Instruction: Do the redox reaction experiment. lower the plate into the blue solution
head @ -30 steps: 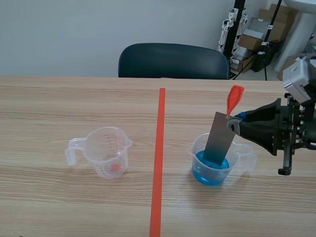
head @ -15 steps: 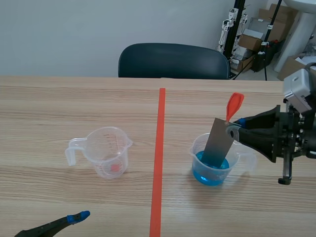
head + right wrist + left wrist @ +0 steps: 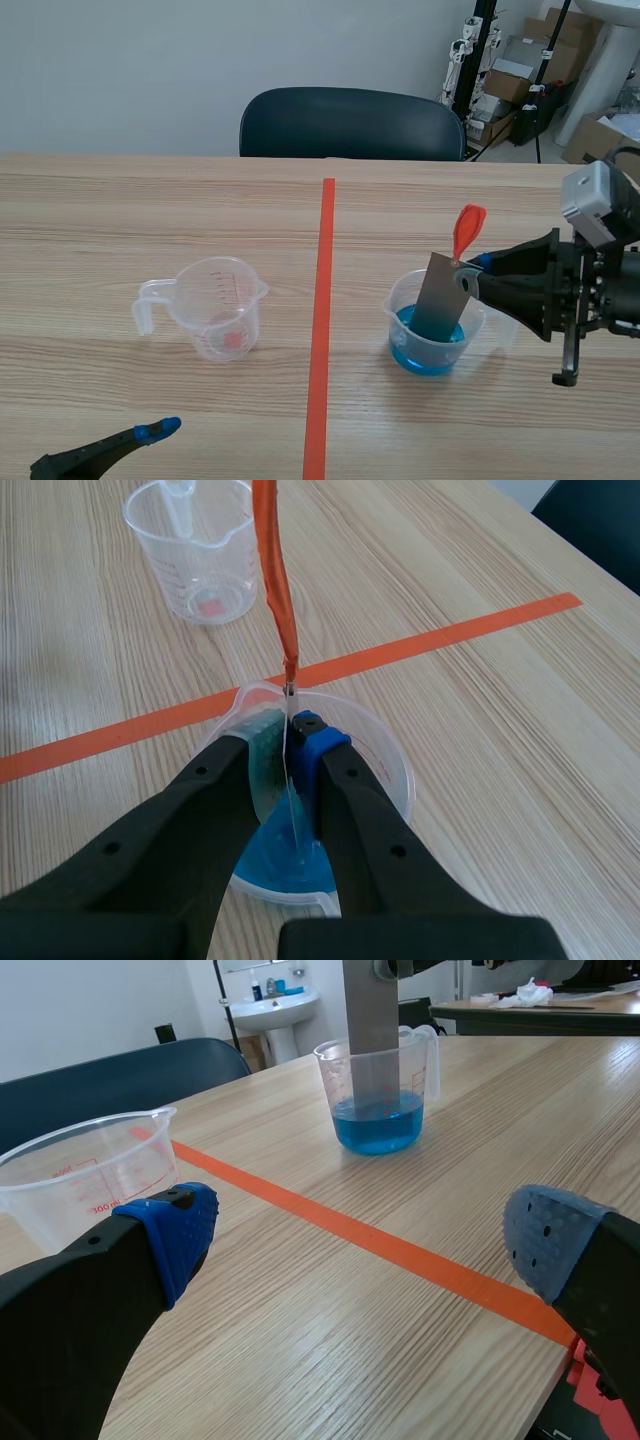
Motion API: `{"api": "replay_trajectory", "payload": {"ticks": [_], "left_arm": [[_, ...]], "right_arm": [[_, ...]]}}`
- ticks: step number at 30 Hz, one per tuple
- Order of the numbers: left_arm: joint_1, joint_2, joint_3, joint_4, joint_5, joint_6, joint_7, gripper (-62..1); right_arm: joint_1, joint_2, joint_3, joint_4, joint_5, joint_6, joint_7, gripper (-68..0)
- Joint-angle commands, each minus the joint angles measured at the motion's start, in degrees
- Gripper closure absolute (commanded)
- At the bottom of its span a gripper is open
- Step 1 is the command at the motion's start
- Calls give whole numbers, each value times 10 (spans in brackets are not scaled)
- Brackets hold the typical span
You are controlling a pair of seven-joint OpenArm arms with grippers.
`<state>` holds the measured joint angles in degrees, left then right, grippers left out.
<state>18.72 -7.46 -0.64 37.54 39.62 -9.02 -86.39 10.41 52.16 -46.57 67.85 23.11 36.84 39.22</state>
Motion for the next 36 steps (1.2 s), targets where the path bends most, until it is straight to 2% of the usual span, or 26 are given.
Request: {"api": "replay_trajectory", "payload": {"ticks": [1,5,36], "left_arm": [[2,1,0,14,-4,2,-26,-602],[2,0,0,21,-4,2,-26,-602],[2,0,0,22,-4,3,-26,-602]], "right_arm": [[7,5,8,4,0,-3,17,-4],[7,0,8,1,-11,-15,17,-4],[7,-3,8,-3,-21,-15,25,-4]]}}
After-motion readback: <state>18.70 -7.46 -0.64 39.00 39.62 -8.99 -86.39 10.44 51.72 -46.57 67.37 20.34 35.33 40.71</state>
